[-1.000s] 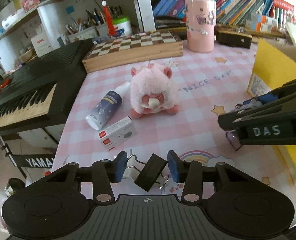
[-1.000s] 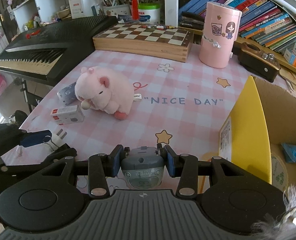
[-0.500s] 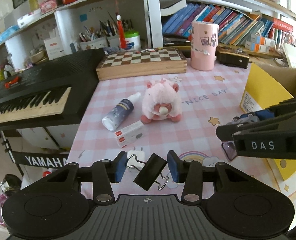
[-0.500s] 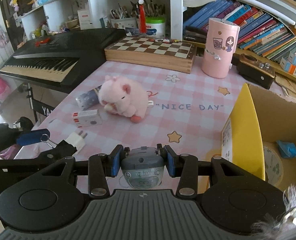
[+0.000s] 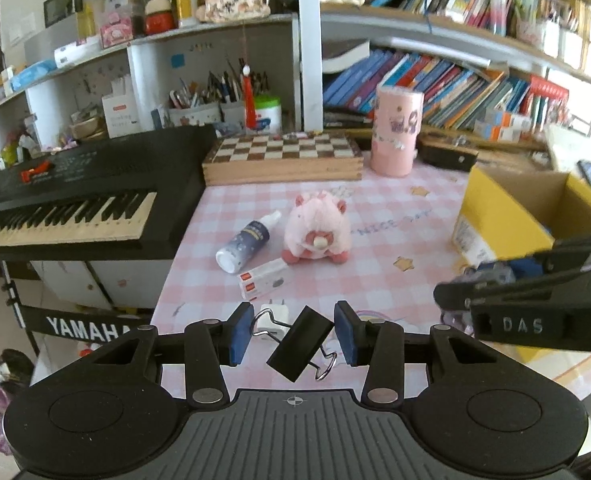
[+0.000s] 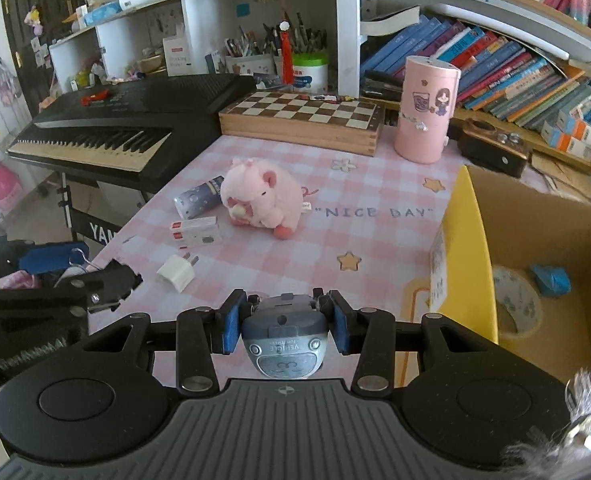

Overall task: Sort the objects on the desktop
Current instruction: 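Carry the toy car and binder clip toward the yellow box with both tools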

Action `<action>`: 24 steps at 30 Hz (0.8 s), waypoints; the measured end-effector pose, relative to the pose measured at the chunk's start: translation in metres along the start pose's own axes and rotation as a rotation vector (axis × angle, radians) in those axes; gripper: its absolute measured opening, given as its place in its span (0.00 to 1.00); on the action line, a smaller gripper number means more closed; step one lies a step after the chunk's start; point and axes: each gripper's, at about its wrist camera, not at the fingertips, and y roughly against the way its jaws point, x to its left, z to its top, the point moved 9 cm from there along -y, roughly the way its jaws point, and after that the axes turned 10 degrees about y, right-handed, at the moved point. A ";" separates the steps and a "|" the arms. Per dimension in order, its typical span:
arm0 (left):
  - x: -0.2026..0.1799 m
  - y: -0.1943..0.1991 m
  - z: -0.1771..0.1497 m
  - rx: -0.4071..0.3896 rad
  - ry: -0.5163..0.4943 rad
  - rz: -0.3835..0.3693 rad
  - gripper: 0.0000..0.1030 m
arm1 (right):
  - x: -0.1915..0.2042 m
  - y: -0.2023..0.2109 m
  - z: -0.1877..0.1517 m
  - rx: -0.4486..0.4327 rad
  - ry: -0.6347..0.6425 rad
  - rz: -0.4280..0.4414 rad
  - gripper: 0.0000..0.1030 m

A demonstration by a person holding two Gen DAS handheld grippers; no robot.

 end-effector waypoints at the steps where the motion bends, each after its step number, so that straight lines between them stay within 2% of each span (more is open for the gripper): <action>1: -0.001 0.005 0.000 -0.009 -0.002 -0.006 0.41 | 0.001 0.004 -0.003 0.002 -0.010 0.003 0.39; 7: 0.000 0.032 -0.017 -0.022 -0.013 -0.025 0.41 | 0.014 0.024 -0.021 0.014 -0.050 0.011 0.39; 16: 0.011 0.078 -0.051 -0.021 -0.021 -0.050 0.41 | 0.055 0.060 -0.056 0.014 -0.058 0.012 0.40; 24: 0.004 0.112 -0.084 -0.007 -0.061 -0.117 0.41 | 0.082 0.101 -0.096 0.011 -0.075 -0.029 0.39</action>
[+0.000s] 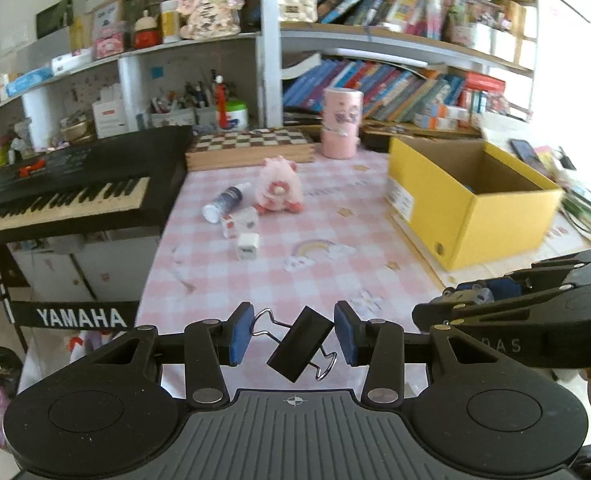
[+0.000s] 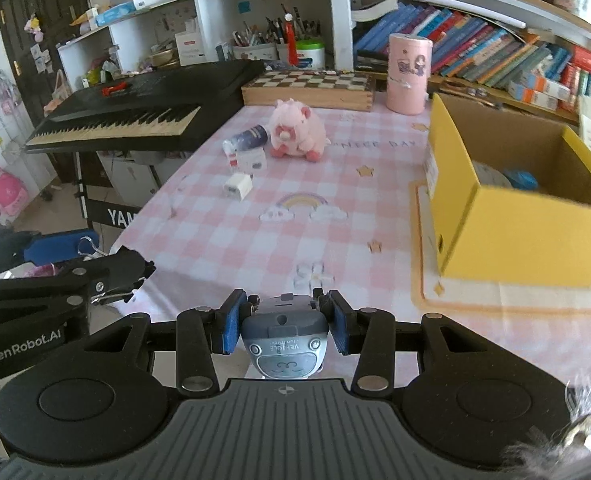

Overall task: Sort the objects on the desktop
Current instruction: 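Carry the toy car and binder clip toward the yellow box with both tools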

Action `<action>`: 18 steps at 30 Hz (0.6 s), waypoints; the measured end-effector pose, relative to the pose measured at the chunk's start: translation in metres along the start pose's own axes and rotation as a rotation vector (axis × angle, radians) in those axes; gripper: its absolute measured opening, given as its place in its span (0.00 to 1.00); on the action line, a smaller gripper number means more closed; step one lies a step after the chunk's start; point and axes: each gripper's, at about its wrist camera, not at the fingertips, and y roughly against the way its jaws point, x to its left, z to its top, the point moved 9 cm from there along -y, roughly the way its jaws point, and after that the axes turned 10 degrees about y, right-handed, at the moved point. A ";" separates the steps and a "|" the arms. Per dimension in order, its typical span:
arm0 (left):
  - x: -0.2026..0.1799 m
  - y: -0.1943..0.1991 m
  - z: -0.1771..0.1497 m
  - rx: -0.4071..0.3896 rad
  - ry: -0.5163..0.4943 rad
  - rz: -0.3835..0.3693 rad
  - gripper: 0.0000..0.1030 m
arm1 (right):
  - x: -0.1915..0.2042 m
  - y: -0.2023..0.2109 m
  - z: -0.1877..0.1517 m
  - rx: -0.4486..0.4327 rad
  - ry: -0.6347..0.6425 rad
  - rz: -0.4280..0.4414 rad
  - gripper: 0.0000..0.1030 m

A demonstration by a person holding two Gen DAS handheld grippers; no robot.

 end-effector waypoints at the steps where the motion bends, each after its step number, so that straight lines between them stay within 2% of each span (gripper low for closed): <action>1: -0.004 0.003 -0.004 0.005 -0.009 -0.012 0.41 | 0.001 0.005 -0.007 0.005 -0.008 -0.008 0.39; 7: -0.031 0.013 -0.022 0.034 -0.088 -0.099 0.41 | -0.011 0.029 -0.039 0.023 -0.102 -0.070 0.39; 18: -0.091 0.010 -0.032 0.060 -0.229 -0.255 0.41 | -0.049 0.065 -0.081 0.035 -0.253 -0.197 0.39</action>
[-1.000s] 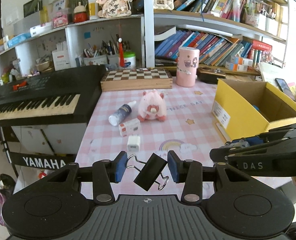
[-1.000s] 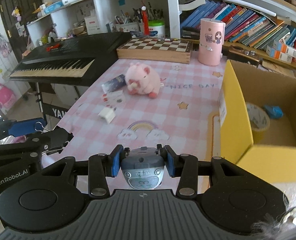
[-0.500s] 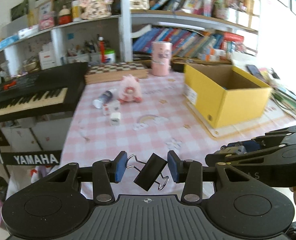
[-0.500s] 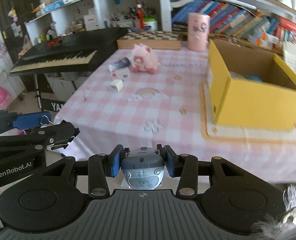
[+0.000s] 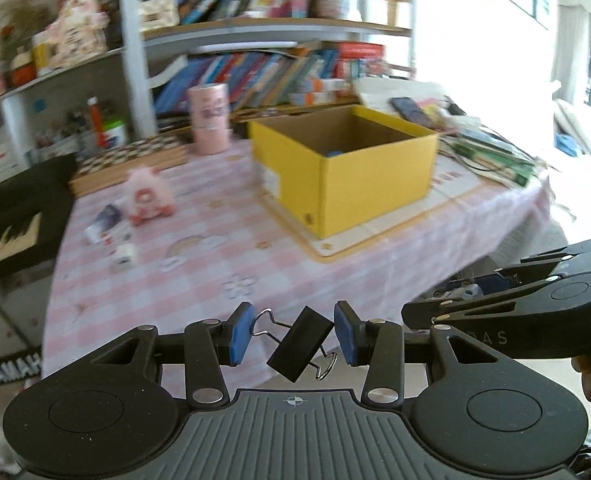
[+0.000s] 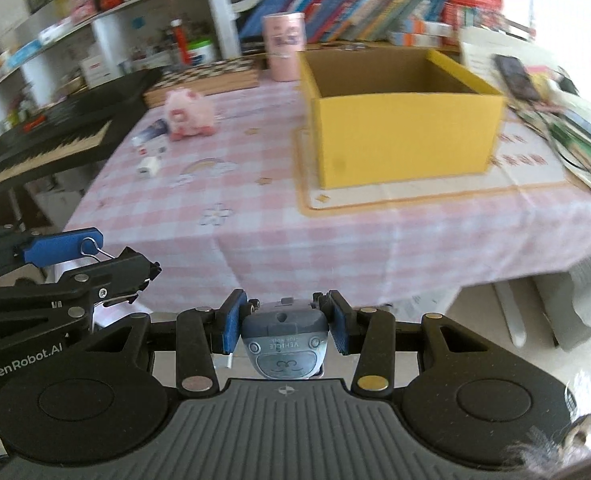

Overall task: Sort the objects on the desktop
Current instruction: 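Carry the toy car and binder clip toward the yellow box with both tools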

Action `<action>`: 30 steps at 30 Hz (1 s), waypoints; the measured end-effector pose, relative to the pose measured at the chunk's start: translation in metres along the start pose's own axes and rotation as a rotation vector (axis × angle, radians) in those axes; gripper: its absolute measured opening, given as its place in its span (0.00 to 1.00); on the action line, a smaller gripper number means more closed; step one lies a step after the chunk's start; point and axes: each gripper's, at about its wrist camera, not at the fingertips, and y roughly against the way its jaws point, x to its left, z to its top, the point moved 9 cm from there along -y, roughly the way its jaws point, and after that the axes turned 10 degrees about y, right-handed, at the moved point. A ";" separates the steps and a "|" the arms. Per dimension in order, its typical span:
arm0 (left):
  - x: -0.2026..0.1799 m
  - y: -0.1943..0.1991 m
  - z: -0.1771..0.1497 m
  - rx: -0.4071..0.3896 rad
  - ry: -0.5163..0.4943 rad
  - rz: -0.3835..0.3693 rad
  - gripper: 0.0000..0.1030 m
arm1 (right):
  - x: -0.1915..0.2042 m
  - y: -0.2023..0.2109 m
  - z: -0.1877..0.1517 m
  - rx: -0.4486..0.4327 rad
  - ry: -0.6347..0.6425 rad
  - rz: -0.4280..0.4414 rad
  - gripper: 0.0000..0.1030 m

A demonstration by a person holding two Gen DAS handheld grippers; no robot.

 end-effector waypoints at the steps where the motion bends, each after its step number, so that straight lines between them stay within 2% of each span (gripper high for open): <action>1: -0.006 -0.002 0.000 0.002 -0.013 -0.012 0.41 | -0.006 0.002 -0.002 0.000 -0.017 -0.013 0.39; 7: -0.031 -0.017 0.004 0.020 -0.060 -0.065 0.41 | -0.033 0.008 -0.013 0.007 -0.078 -0.062 0.39; 22: -0.090 -0.067 0.031 0.052 -0.091 -0.110 0.41 | -0.111 -0.001 -0.004 0.039 -0.121 -0.097 0.39; 26: -0.103 -0.081 0.045 0.038 -0.081 -0.105 0.41 | -0.136 -0.007 0.004 0.046 -0.118 -0.092 0.39; 30: -0.115 -0.091 0.067 -0.012 -0.064 -0.092 0.41 | -0.157 -0.013 0.018 0.028 -0.089 -0.084 0.39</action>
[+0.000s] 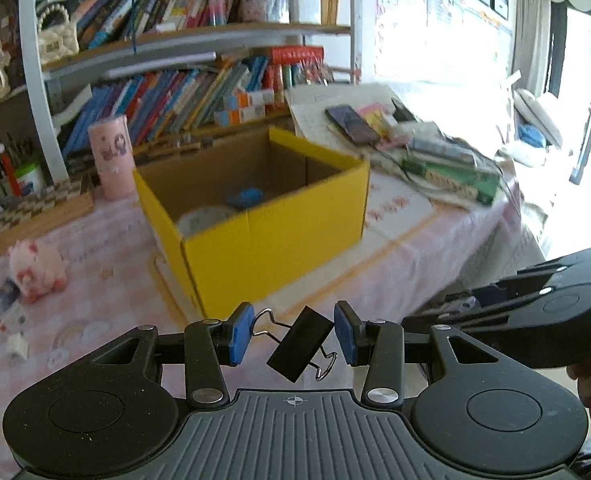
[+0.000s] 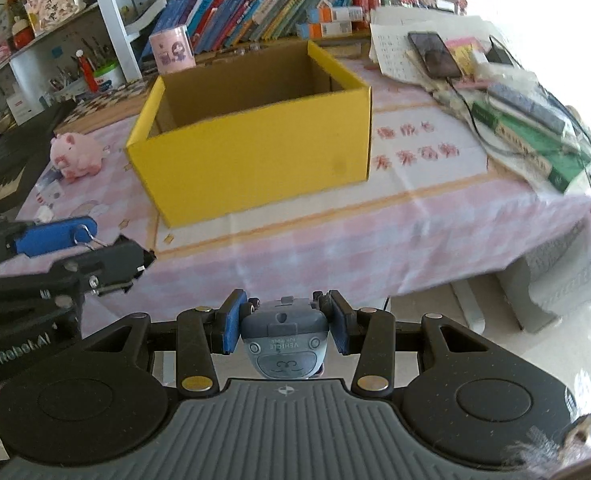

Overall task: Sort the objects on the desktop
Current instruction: 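Carry the toy car and binder clip toward the yellow box with both tools, then lower both into the yellow box and open both tools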

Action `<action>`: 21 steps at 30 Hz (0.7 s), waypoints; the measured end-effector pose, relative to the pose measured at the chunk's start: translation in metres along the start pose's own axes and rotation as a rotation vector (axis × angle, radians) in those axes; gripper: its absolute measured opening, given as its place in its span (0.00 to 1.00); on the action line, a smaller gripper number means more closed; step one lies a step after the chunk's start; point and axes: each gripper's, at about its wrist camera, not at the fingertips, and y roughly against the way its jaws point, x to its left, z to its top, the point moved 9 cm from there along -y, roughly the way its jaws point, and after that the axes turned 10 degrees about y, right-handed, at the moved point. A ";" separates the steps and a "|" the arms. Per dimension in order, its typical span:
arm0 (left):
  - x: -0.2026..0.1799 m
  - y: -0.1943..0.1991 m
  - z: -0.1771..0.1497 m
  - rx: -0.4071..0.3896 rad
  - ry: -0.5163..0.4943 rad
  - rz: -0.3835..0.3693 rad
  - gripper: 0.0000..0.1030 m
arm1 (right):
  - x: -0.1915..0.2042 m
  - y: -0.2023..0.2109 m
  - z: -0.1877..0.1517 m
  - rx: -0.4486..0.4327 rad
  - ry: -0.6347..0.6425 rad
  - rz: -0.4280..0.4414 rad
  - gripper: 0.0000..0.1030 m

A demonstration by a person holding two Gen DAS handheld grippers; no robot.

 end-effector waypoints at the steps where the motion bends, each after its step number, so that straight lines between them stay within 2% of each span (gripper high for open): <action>1: -0.003 -0.003 0.007 -0.014 -0.002 0.004 0.41 | -0.005 -0.001 0.006 -0.010 0.010 0.004 0.39; 6: -0.016 -0.018 0.044 -0.077 -0.024 0.026 0.41 | -0.032 -0.006 0.040 -0.069 0.034 0.027 0.39; 10: -0.017 -0.024 0.077 -0.142 0.002 0.070 0.41 | -0.050 -0.005 0.079 -0.143 0.054 0.051 0.39; 16: -0.008 -0.033 0.114 -0.219 0.035 0.168 0.41 | -0.061 -0.003 0.141 -0.266 0.107 0.110 0.39; 21: 0.007 -0.051 0.126 -0.226 0.035 0.256 0.41 | -0.059 -0.021 0.173 -0.295 0.170 0.161 0.40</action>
